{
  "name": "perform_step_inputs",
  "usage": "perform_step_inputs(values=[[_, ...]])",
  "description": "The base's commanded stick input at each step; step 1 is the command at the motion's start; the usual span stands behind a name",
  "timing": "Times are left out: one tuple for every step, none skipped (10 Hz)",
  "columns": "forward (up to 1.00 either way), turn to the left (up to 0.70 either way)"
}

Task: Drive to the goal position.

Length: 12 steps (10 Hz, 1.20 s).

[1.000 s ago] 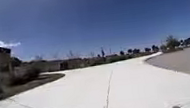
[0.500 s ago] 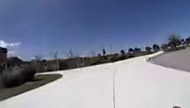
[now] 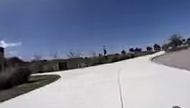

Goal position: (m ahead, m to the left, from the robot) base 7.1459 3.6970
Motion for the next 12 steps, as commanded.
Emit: perform_step_inputs(values=[[0.85,0.0],[0.85,0.0],[0.85,0.0],[0.85,0.0],[0.85,0.0],[0.85,0.0],[0.85,0.0],[0.85,0.0],[0.85,0.0],[0.85,0.0],[0.85,0.0],[0.85,0.0]])
